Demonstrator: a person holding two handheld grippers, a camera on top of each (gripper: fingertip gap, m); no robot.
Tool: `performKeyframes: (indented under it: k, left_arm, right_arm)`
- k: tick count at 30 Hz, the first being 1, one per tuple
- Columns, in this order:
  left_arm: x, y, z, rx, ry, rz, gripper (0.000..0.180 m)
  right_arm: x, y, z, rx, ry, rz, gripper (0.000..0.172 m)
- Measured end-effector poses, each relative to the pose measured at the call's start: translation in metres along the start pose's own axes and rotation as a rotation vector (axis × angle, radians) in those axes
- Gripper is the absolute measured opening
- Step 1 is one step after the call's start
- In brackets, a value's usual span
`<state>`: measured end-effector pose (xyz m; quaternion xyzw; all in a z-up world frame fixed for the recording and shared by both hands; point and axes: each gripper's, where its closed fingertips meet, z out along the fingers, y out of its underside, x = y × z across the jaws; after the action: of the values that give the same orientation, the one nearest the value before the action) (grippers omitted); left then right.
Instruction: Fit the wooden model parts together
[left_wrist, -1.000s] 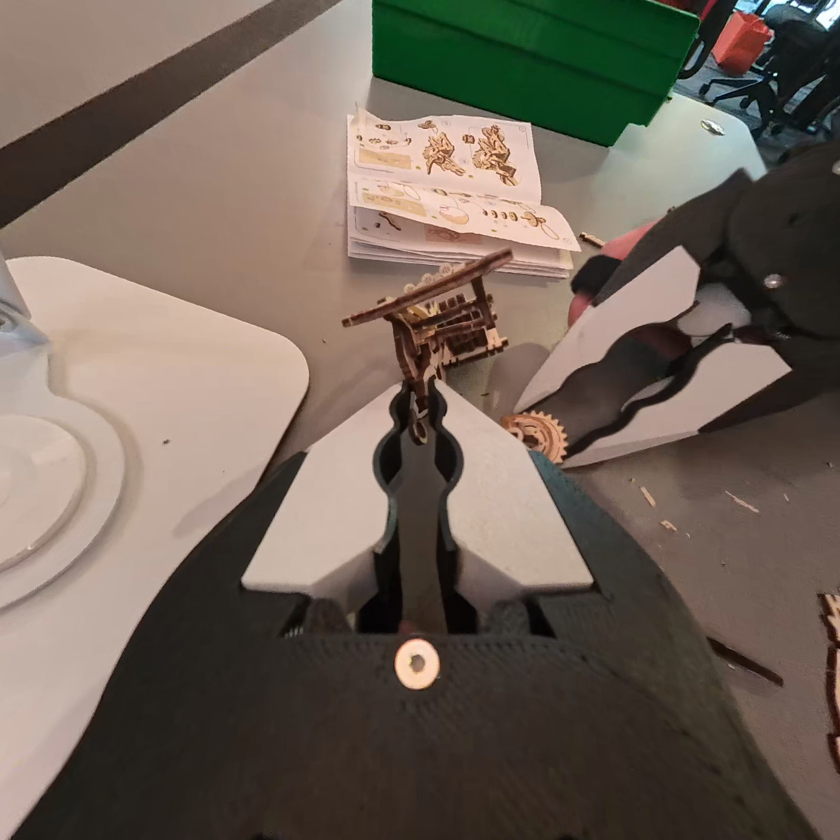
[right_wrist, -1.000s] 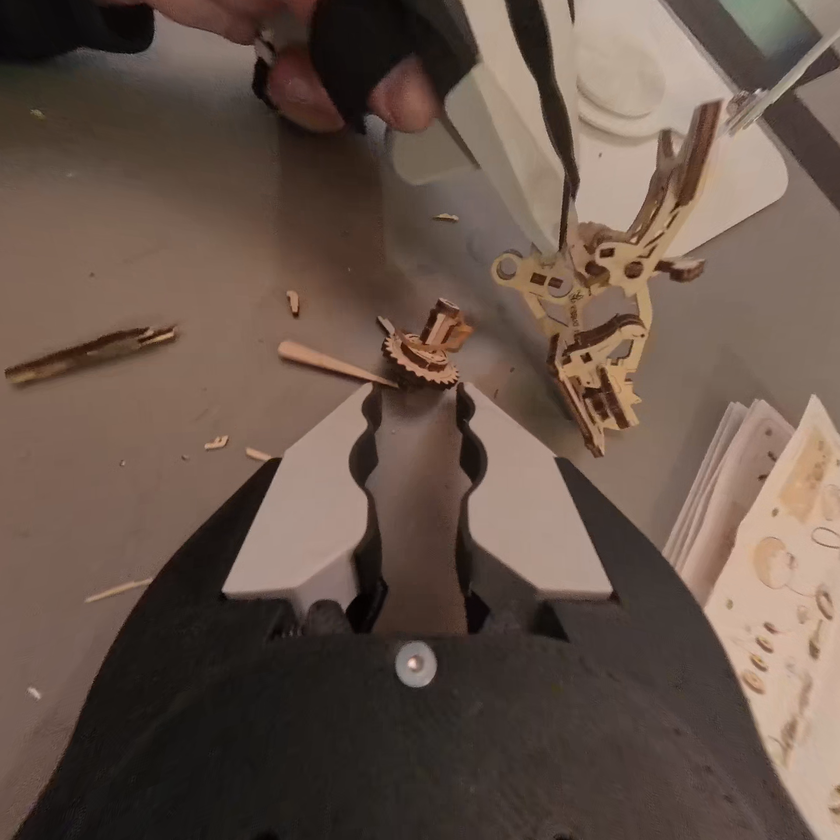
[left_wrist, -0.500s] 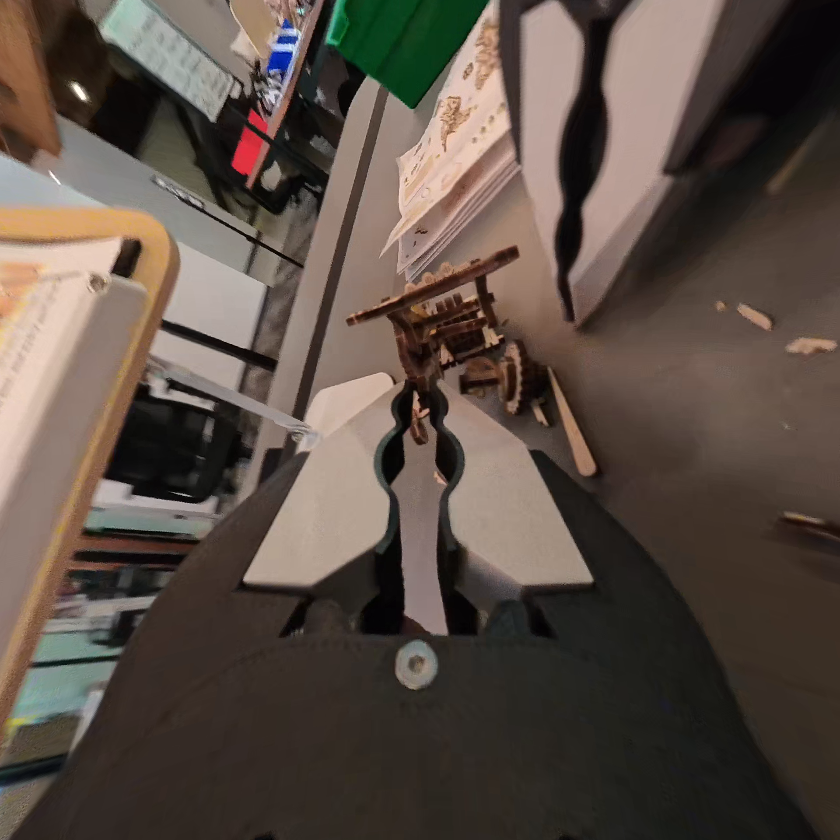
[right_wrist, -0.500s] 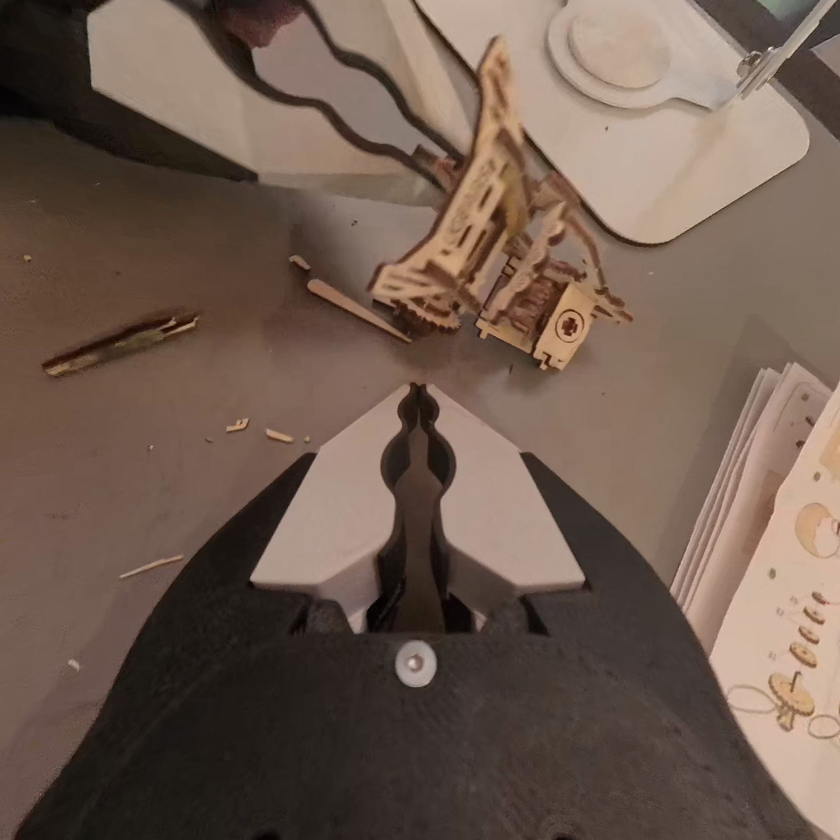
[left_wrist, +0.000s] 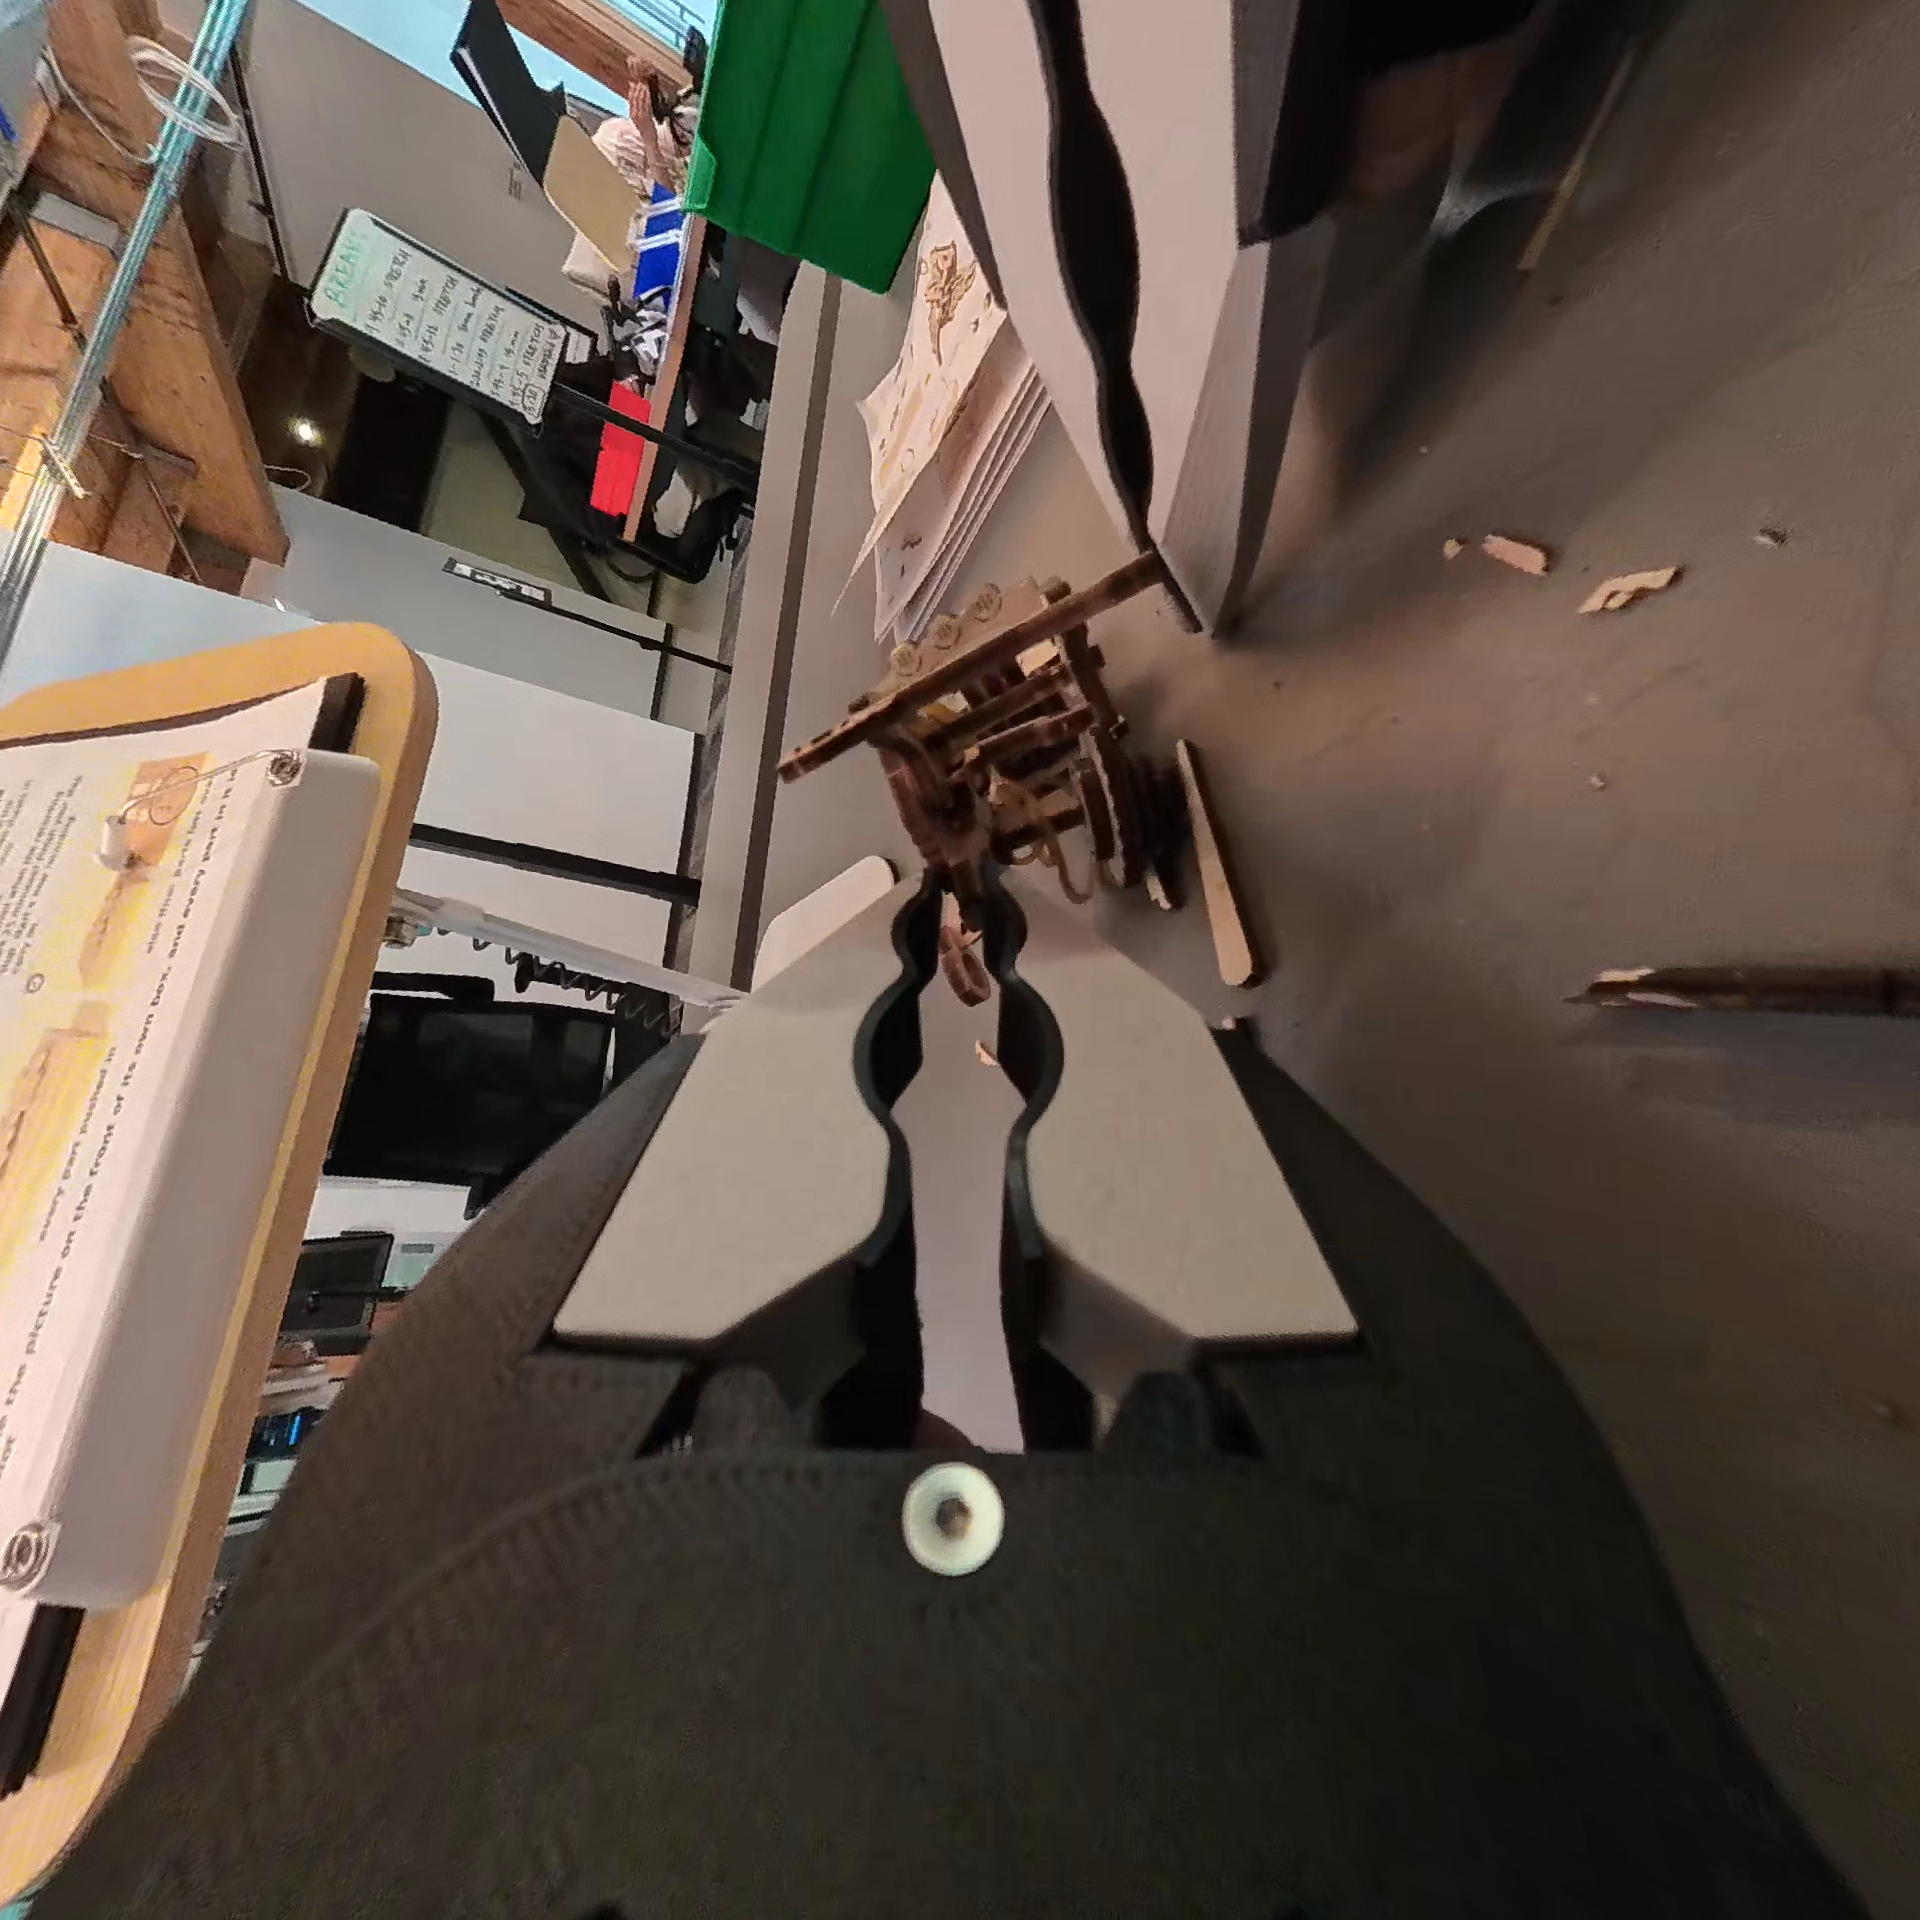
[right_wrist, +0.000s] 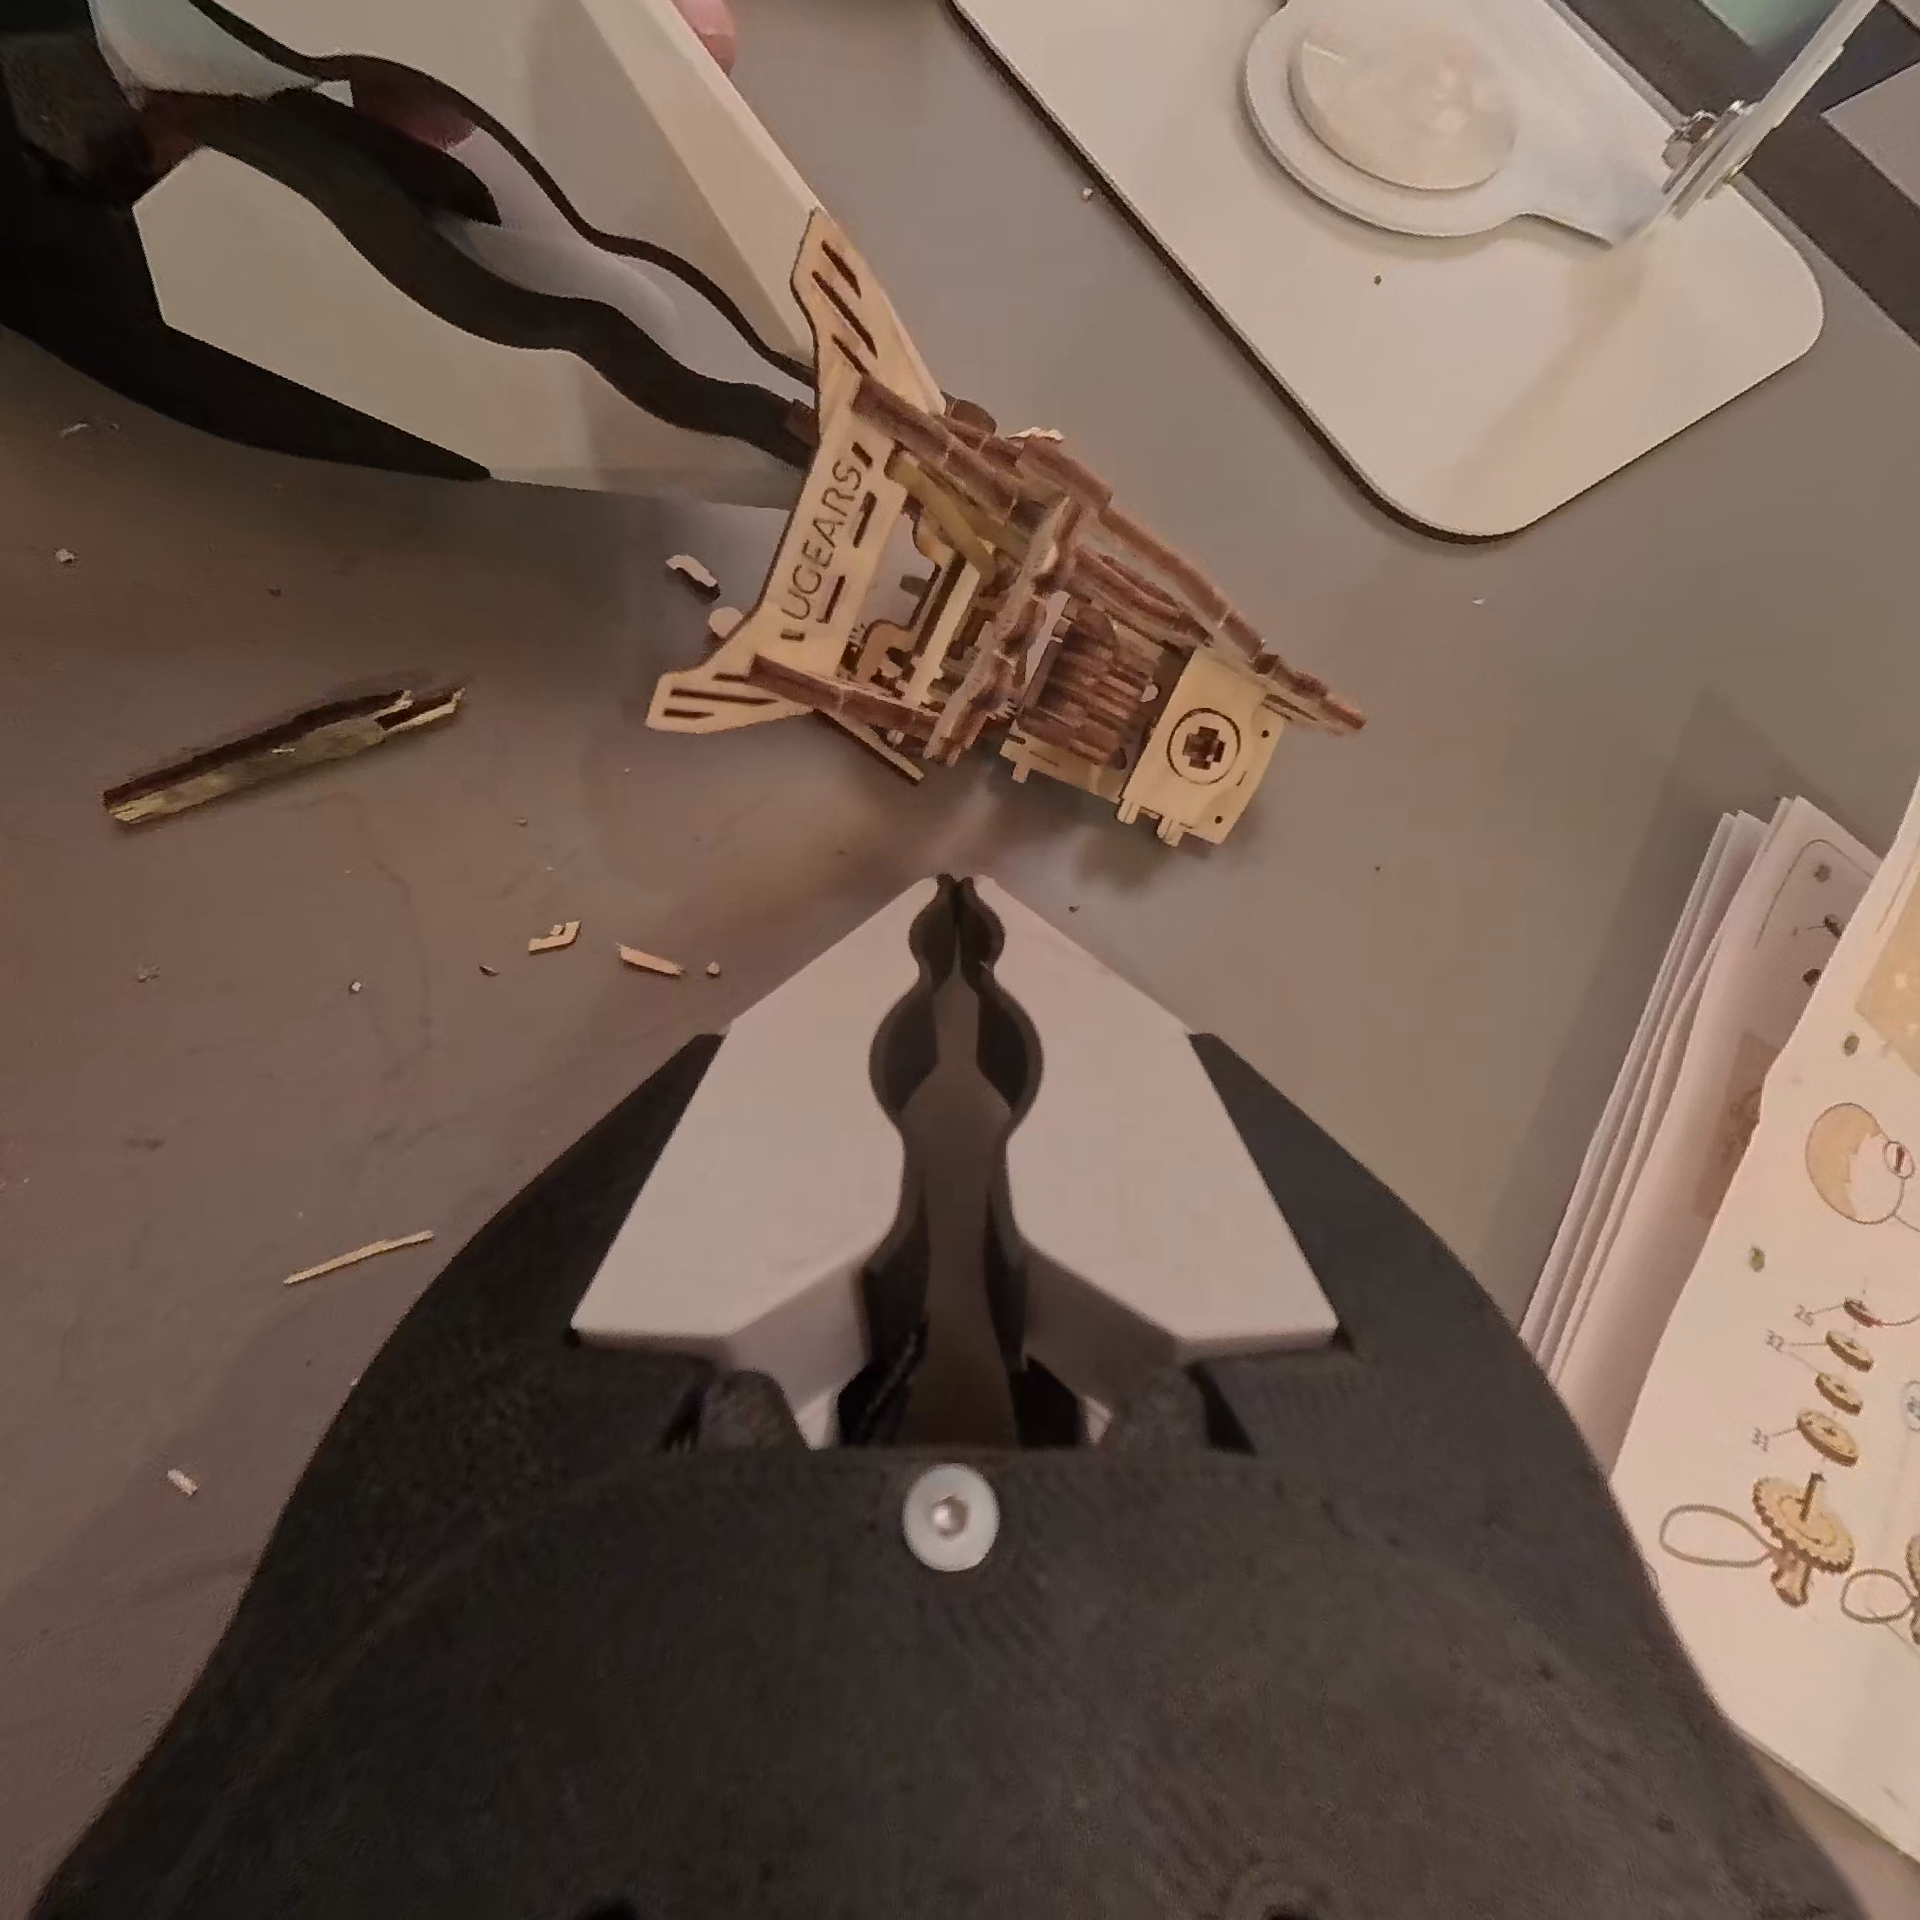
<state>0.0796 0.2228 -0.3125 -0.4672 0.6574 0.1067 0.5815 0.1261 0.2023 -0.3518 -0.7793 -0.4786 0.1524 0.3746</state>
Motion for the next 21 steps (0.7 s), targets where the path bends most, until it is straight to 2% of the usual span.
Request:
performKeyframes:
  k: [4, 11, 18, 21]
  left_arm:
    - [-0.007, 0.004, -0.001, -0.008, -0.002, -0.093, 0.004]
    - [-0.017, 0.036, -0.002, -0.076, 0.06, -0.492, 0.004]
    - [-0.017, 0.047, -0.001, -0.118, 0.137, -0.688, 0.004]
    - [-0.014, 0.05, 0.002, -0.134, 0.199, -0.777, 0.004]
  right_arm:
    - [0.001, -0.001, 0.0, 0.003, 0.011, 0.004, 0.003]
    - [-0.007, -0.01, 0.006, -0.003, -0.005, 0.01, 0.019]
    - [-0.004, -0.024, 0.023, -0.015, -0.004, 0.056, 0.027]
    - [-0.004, -0.027, 0.028, -0.018, -0.029, 0.079, 0.023]
